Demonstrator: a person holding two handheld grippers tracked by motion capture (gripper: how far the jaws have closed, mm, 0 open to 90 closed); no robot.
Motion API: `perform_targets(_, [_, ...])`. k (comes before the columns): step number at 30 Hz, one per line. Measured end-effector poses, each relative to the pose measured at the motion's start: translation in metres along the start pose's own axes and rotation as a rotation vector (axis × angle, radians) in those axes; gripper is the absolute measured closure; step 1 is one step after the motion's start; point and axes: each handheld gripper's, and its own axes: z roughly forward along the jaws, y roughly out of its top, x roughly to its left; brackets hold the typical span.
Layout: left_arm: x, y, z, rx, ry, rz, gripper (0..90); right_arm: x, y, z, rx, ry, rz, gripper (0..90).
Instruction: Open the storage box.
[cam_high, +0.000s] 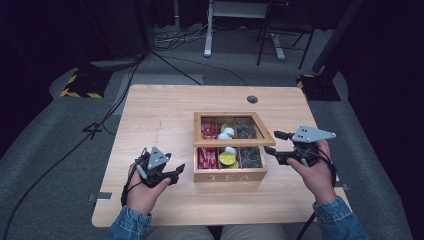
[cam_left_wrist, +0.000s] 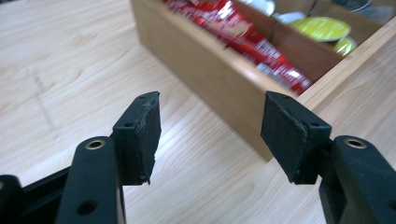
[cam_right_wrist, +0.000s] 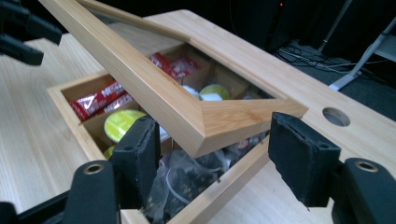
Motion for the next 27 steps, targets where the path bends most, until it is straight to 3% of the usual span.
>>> perform_targets(8, [0.014,-0.015,-0.007,0.026,0.053,-0.034,37.6,-0.014,0.016,0.004,-0.028,0.015,0.030,34.0])
perform_targets(16, [0.029,-0.028,-0.006,0.043,0.092,-0.080,36.8,-0.026,0.041,0.013,-0.019,0.011,0.018,35.4])
perform_targets(27, [0.050,-0.043,0.002,0.100,0.143,-0.086,34.4,-0.045,0.066,0.025,-0.026,0.033,0.048,37.6])
